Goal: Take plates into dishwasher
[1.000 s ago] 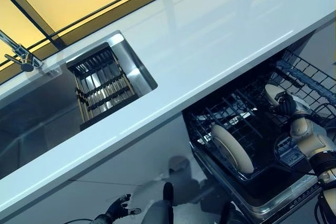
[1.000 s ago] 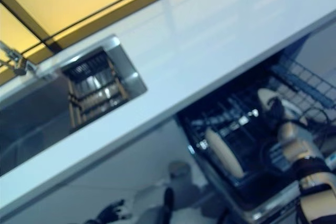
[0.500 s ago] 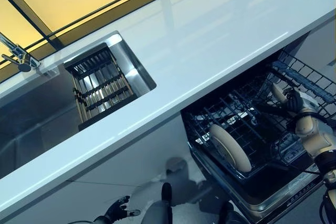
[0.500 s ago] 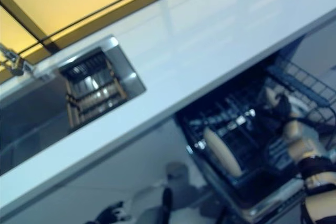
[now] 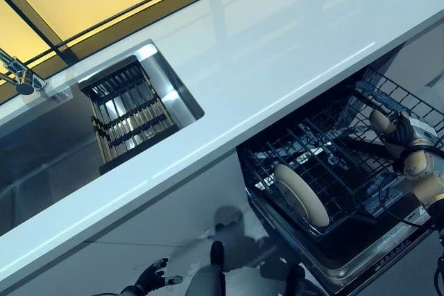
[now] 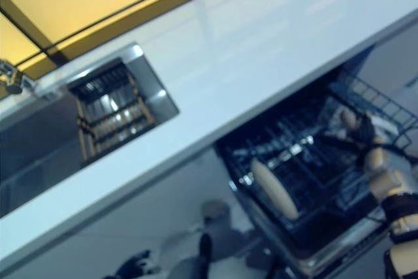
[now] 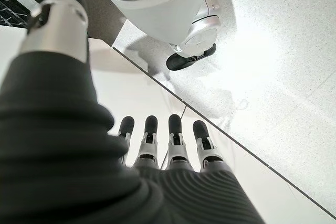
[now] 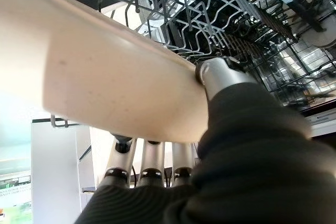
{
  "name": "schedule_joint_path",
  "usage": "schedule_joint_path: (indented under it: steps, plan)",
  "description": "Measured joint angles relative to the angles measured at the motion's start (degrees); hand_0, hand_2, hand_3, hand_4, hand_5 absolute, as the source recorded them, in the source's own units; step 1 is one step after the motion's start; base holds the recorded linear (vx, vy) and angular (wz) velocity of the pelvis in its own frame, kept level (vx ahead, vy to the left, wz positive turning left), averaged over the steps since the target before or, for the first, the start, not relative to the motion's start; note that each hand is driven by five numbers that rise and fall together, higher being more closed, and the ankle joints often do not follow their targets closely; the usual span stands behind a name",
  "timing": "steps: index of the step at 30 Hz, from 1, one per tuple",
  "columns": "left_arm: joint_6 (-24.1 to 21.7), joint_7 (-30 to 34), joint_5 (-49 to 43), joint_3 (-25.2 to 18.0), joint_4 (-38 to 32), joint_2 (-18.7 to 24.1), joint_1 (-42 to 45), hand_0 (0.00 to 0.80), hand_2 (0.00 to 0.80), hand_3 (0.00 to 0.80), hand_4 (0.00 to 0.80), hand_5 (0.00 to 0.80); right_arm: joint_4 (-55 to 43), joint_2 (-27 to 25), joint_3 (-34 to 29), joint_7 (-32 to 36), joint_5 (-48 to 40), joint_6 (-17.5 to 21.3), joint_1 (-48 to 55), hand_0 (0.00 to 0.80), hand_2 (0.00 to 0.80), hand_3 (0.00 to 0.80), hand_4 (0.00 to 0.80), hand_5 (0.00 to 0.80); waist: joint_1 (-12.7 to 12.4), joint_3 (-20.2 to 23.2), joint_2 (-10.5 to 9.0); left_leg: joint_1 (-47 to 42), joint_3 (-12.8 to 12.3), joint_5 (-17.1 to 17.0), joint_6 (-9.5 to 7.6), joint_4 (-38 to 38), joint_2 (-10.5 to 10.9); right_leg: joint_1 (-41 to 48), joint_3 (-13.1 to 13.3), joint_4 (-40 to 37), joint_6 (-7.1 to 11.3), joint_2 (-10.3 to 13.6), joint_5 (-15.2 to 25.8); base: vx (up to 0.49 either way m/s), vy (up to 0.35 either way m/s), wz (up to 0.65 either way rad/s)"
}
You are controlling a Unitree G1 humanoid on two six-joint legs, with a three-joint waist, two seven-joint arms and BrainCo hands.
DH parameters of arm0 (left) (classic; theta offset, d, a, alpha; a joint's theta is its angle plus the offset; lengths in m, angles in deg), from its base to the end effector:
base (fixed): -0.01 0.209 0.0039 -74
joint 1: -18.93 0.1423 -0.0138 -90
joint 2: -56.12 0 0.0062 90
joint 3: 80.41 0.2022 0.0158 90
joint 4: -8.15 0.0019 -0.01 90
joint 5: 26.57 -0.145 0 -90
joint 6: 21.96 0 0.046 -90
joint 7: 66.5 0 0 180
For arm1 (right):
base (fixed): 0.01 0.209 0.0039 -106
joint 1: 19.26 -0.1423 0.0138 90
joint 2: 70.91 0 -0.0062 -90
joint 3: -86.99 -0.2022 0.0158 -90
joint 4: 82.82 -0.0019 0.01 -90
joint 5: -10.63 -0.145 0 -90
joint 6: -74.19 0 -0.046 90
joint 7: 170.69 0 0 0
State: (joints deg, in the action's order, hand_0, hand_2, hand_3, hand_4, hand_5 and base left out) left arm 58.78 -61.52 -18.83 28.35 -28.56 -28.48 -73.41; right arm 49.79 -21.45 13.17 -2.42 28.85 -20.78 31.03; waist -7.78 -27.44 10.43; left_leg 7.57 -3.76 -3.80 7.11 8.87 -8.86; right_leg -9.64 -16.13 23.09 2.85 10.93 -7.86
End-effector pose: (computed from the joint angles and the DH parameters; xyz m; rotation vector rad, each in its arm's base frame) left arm 0.1407 0.2393 -0.1035 0.3327 0.7888 -0.1757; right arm 0.3010 -0.3643 0.1726 -1.3158 0.1024 -0.5002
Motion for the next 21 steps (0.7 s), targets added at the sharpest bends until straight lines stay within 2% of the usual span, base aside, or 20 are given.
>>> schedule_joint_path:
  steps: [15, 19, 21]
  plan:
    - [0.0, 0.0, 0.0, -0.3, 0.0, 0.2, 0.0, 0.000, 0.000, 0.000, 0.000, 0.000, -0.8, -0.4, 0.0, 0.3, 0.7, 0.6, 0.0, 0.800, 0.800, 0.800, 0.800, 0.800, -2.4, -0.1, -1.13, 0.1, -0.6, 0.1, 0.08, -0.3, -0.6, 0.1, 0.1, -1.7, -0.06, -0.7, 0.7, -0.001, -0.004, -0.01]
    - [-0.1, 0.0, 0.0, -0.3, -0.3, 0.2, 0.1, 0.000, 0.000, 0.000, 0.000, 0.000, -4.4, -0.4, -0.4, 0.1, -1.7, 1.2, 0.0, 0.800, 0.800, 0.800, 0.800, 0.800, -2.3, -0.2, -1.24, 0.1, -0.7, 0.1, 0.16, -0.4, -0.6, 0.2, 0.1, -2.1, -0.03, -0.8, 0.9, 0.000, 0.000, 0.00]
    - [0.0, 0.0, 0.0, -0.3, -0.4, 0.2, 0.1, 0.000, 0.000, 0.000, 0.000, 0.000, -8.6, -0.1, -2.6, 0.2, -3.2, 1.3, 0.7, 0.800, 0.800, 0.800, 0.800, 0.800, -2.3, -0.2, -1.31, 0.2, -0.8, 0.2, 0.18, -0.5, -0.7, 0.4, 0.1, -2.9, 0.08, -1.0, 1.3, 0.000, 0.000, 0.00]
